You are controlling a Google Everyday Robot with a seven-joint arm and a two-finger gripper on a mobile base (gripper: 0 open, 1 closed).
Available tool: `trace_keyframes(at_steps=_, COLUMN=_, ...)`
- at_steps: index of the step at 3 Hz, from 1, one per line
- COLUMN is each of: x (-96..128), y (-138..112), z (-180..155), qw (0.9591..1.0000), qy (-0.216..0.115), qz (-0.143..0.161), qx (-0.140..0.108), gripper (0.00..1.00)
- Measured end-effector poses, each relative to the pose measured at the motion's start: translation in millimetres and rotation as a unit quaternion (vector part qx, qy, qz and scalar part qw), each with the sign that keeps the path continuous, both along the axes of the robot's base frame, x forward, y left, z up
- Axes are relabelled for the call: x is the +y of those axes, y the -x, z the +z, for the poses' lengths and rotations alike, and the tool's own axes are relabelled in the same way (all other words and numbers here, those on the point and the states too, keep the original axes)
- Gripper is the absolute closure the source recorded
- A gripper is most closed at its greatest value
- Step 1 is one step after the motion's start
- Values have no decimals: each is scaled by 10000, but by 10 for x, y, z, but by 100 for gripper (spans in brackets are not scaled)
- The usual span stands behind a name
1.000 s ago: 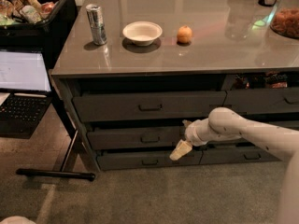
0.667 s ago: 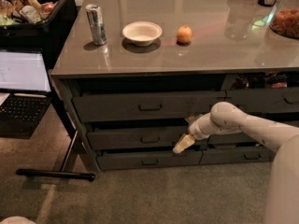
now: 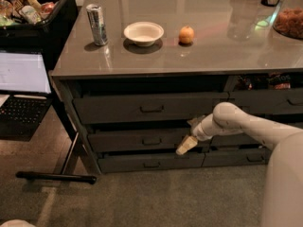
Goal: Open middle drawer
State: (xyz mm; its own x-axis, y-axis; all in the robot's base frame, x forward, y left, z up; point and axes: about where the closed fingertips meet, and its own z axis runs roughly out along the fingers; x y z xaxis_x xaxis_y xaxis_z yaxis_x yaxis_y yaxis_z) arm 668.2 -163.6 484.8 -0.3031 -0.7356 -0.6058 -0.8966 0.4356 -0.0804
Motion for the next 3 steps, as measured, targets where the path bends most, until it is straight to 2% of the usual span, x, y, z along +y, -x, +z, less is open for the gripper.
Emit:
trace_keyframes(at_steps=1, x=-8, y=24, z=-4, qw=10000, qy=0, qz=1, qx=0, gripper=0)
trace_keyframes(at_steps=3, x=70, y=-41, z=-312, qw=9986, qy=168, qz=470, qx=202, gripper=0)
